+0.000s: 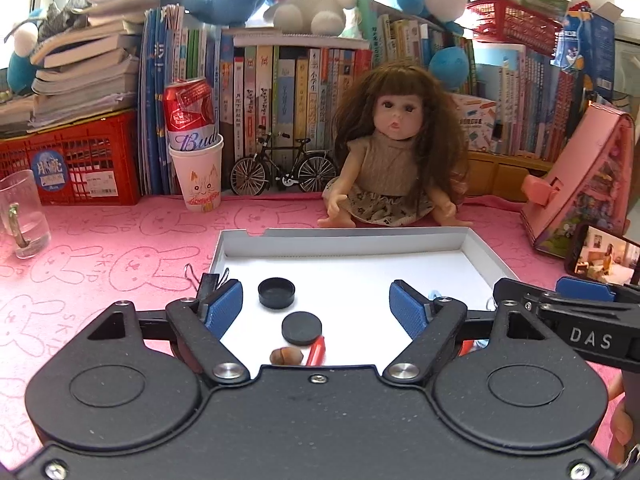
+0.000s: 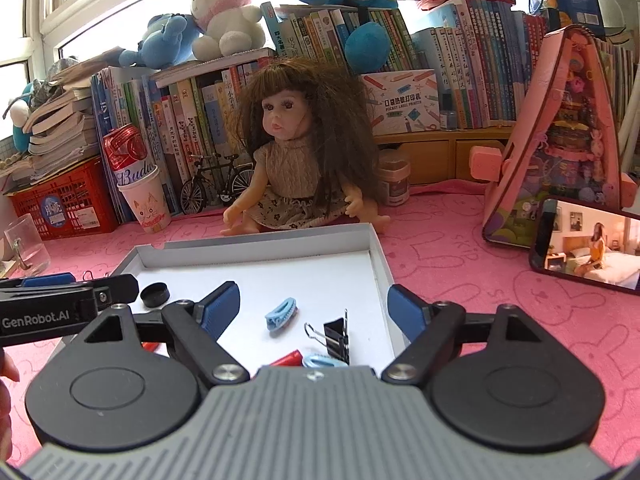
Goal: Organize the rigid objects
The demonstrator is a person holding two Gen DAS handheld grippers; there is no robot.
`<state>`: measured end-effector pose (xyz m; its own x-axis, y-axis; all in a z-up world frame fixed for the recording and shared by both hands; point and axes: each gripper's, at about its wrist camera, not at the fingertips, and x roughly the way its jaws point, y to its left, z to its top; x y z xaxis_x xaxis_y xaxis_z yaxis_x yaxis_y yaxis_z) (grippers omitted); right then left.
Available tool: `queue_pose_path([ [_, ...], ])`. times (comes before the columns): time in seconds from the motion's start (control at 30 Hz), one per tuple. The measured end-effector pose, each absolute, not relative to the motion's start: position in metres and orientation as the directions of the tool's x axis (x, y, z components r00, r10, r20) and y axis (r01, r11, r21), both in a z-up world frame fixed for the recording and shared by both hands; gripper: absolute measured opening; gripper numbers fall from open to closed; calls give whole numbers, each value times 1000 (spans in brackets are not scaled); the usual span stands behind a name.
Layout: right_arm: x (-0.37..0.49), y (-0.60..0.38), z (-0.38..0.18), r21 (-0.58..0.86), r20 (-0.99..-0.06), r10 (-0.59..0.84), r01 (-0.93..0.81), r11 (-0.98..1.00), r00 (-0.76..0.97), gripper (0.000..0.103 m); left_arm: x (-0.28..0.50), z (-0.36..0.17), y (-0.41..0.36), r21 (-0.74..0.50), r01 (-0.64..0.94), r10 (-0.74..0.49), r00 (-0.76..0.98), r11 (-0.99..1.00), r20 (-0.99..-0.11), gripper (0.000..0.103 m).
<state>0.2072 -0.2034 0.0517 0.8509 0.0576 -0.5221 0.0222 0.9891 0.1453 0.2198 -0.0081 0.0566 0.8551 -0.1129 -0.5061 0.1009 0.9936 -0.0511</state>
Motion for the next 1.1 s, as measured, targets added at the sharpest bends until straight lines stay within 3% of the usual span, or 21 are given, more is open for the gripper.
queue_pose_path([
  [1.1,137,-185,38,34,-535,10,10,999,845,92,123,27,1,-7,127,-113,853,992,-509,81],
])
